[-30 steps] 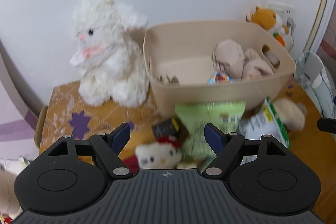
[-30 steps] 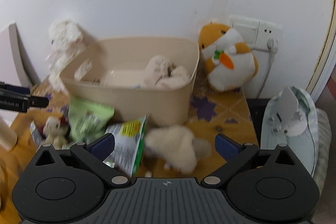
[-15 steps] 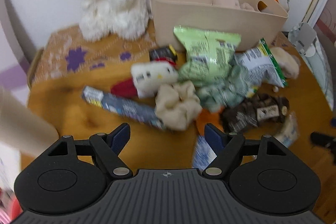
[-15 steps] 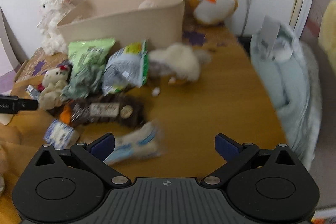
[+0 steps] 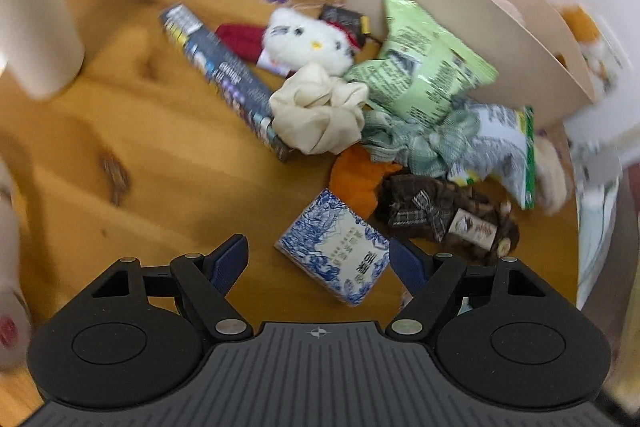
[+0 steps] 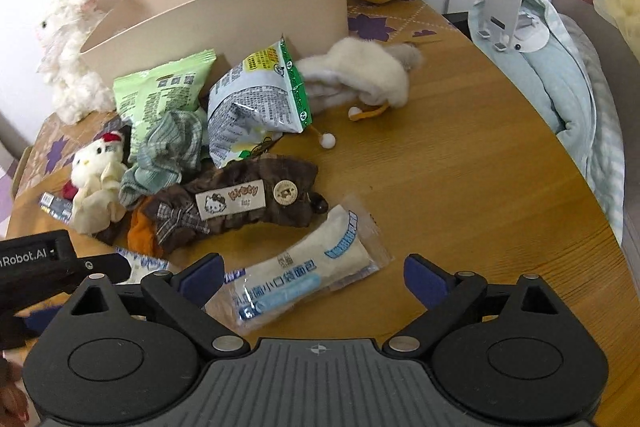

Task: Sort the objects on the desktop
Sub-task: 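Return both tools to the table toward the blue tissue box and bread bag, then grasp the blue tissue box with the left tool while the right grasps the bread bag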

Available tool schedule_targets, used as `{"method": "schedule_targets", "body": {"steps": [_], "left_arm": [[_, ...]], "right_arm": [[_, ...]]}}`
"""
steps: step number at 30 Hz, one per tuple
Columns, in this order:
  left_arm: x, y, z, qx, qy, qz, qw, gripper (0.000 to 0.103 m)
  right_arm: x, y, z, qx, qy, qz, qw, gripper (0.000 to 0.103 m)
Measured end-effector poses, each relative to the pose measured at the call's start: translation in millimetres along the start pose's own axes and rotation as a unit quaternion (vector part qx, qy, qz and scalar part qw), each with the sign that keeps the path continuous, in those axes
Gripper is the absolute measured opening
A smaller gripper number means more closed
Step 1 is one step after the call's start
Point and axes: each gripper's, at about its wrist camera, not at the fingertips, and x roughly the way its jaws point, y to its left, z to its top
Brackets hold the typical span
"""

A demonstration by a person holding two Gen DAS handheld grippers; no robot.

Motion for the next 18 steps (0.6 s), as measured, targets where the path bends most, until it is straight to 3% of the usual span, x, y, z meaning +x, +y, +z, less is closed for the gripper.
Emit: {"method": "schedule_targets", "body": {"steps": [6,18], "left_arm": [[17.0,-4.4,2.1,-0.046,0.013,0.047,0.9978,0.079],[27.8,-28.4,5.2,-0.057,0.011,0.06,0.9965,0.079]], "right_arm": [[13.1,3.0,3.2,0.005,0.016,-0.02,1.0,0.094],[31.2,6.3,-5.5,-0.01,0.03,-0.029,0.999,0.091]]}}
